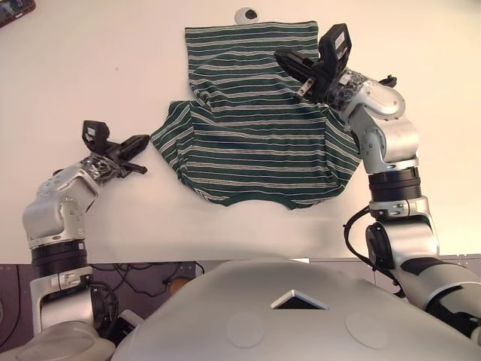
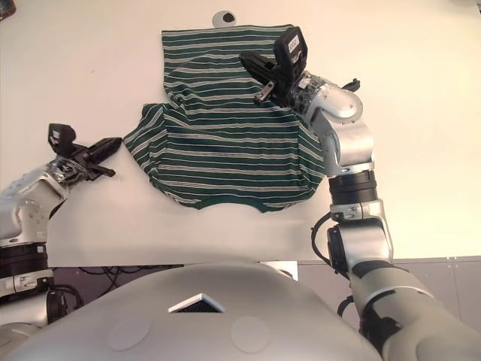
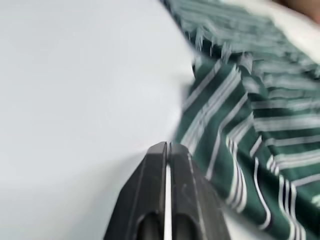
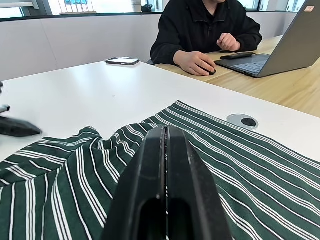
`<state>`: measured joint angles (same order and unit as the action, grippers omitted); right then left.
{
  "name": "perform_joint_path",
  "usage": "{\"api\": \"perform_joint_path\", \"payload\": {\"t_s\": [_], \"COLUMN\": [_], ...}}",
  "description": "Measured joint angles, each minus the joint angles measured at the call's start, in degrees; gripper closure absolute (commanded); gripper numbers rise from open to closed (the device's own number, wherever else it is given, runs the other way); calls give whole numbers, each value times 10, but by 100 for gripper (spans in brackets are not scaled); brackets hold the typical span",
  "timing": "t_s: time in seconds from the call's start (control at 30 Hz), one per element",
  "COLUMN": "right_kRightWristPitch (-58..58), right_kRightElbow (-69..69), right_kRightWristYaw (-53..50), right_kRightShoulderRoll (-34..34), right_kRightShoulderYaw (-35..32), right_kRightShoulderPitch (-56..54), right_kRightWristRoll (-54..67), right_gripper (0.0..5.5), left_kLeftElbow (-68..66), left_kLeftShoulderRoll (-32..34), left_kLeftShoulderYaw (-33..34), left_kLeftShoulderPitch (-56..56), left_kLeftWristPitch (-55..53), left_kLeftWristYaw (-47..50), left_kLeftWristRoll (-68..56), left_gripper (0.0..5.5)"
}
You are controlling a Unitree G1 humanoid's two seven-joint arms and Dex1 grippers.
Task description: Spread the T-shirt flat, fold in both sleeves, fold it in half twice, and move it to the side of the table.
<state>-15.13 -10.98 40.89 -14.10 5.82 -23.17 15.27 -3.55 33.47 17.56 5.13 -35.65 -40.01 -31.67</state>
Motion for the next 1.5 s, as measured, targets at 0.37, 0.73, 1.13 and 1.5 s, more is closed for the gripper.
{"api": "perform_joint_path", "payload": {"t_s": [0.37, 0.73, 1.13, 1.5], "right_kRightWristPitch": [14, 20, -13, -185], "right_kRightElbow": [-14, -30, -65, 39], "right_kRightWristYaw": [2, 8, -30, 79], "right_kRightShoulderRoll": [-1, -4, -24, -223], "right_kRightShoulderYaw": [11, 5, -28, -111], "right_kRightShoulderPitch": [0, -1, -25, 127], "right_kRightWristRoll": [-13, -21, -40, 18], "right_gripper": [550, 550, 521, 357], "left_kLeftElbow": [-12, 60, 225, 283], "left_kLeftShoulderRoll": [-1, -20, -24, -24], "left_kLeftShoulderYaw": [-38, 25, -202, -258], "left_kLeftShoulderPitch": [-8, 9, -12, 76], "left_kLeftWristPitch": [-32, -66, -87, -51], "left_kLeftWristYaw": [-10, -25, 1, 27], "left_kLeftWristRoll": [6, -85, -6, 50], "left_gripper": [494, 548, 486, 429]}}
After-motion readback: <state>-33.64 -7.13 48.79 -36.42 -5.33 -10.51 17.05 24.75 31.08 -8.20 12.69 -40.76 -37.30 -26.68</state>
